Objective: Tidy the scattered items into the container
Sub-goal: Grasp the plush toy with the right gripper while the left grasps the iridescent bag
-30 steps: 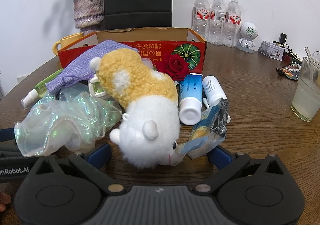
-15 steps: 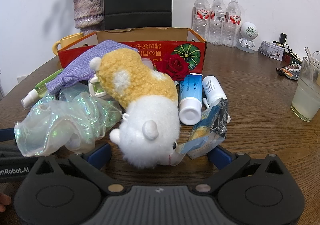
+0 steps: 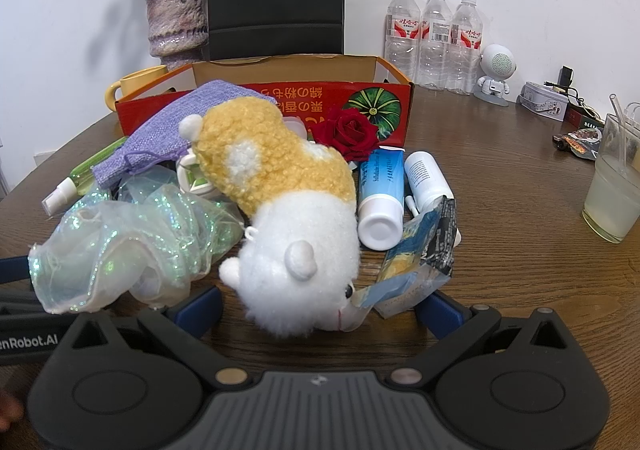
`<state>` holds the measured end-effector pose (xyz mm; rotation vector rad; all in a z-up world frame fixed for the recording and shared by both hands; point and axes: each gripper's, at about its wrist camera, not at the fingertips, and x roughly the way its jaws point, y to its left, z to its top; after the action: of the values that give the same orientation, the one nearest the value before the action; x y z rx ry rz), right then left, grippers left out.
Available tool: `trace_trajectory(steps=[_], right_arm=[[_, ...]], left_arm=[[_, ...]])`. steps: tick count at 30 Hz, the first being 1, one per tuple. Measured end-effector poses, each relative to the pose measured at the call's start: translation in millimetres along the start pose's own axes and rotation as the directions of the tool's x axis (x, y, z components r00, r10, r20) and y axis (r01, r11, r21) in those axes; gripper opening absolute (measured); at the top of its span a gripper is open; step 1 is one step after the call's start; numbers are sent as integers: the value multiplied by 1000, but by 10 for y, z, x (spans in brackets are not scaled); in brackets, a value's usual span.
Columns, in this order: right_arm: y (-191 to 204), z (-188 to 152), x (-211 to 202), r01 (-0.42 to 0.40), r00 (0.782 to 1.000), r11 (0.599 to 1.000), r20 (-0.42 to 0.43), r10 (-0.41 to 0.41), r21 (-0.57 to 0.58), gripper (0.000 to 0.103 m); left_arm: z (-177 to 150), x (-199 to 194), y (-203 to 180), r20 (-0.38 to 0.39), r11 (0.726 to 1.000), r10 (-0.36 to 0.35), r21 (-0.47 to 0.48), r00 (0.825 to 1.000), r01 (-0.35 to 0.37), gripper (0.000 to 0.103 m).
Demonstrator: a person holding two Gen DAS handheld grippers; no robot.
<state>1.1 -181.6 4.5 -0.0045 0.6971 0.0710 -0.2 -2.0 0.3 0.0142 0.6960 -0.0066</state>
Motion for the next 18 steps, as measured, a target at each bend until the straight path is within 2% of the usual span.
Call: trace_trajectory(steps=[6,9,12,14,15,18], right_arm=[[-1,-23,-28,0,1000,1000,0,0,-1,103],[-10,-49,-64,-26,1000,999,-2,26,-24,103],[-38,-89,-155,-41,999,998,-23,40,-40,103],[-55,-117,-233,-43,999,998,-35,42,-50,99],[-42,-130,-305,-38,999,997,-26,36,-70,90],[-27,-108,-577,-28,998,990,55,35,-137,86]], left_arm=[[0,0,0,0,1000,0,0,1000,0,103],[-11,-13,-17,0,1000,5,2,1000,-5,103],[-50,-68,-18,2,999,-21,26,1000,21,103],[-99,-178,4,-8,997,-74,32,997,74,103],[-125,-247,27,-8,994,-112,16,994,113,103],[-132,-439,95,24,963,-267,-33,963,268,103]])
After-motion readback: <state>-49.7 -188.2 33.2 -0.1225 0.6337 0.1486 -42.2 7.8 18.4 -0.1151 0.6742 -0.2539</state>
